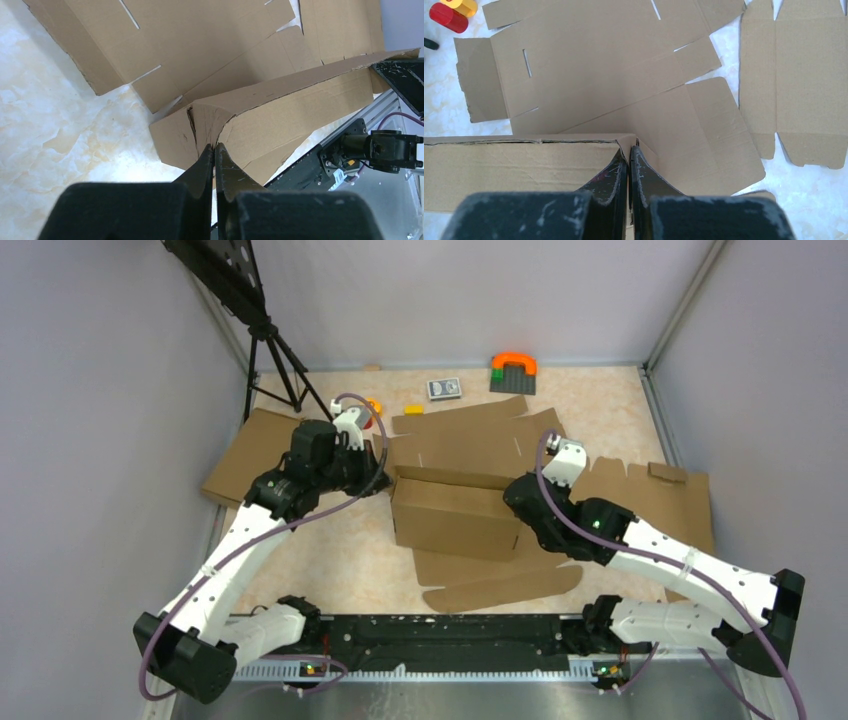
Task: Fold the paper box
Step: Close the paper box at the center of the board.
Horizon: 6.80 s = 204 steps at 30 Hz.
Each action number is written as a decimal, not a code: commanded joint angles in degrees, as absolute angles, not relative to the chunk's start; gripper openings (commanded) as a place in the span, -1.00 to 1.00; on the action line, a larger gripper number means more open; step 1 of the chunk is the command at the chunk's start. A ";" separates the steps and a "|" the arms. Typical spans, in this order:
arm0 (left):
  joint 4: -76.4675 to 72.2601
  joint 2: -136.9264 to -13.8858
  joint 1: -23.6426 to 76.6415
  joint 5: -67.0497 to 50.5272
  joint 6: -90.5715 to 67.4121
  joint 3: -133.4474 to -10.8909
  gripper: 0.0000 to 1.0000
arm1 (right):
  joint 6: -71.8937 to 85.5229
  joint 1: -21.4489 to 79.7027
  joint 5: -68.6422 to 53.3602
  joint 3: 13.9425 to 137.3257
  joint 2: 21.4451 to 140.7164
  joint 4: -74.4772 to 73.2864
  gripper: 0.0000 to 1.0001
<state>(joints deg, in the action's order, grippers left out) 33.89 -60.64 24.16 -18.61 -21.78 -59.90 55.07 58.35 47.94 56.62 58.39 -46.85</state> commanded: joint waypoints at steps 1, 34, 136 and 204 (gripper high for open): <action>34.45 -59.76 24.34 -19.54 -23.09 -61.99 -1.00 | 54.92 58.63 47.71 55.73 57.84 -47.40 -1.00; 34.79 -60.94 24.34 -20.87 -26.04 -60.48 -1.00 | 51.77 58.77 47.02 54.05 56.82 -44.70 -1.00; 40.25 -51.92 31.54 -8.88 -25.84 -58.88 -0.29 | 38.77 59.46 39.97 45.10 46.61 -37.33 -1.00; 31.41 -44.65 38.96 -23.22 31.34 -55.40 0.97 | 36.21 59.41 40.44 44.74 44.91 -35.95 -1.00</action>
<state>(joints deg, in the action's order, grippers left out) 33.45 -43.99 34.46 -25.65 18.79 -53.58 36.99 58.89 41.87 44.99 45.06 -33.93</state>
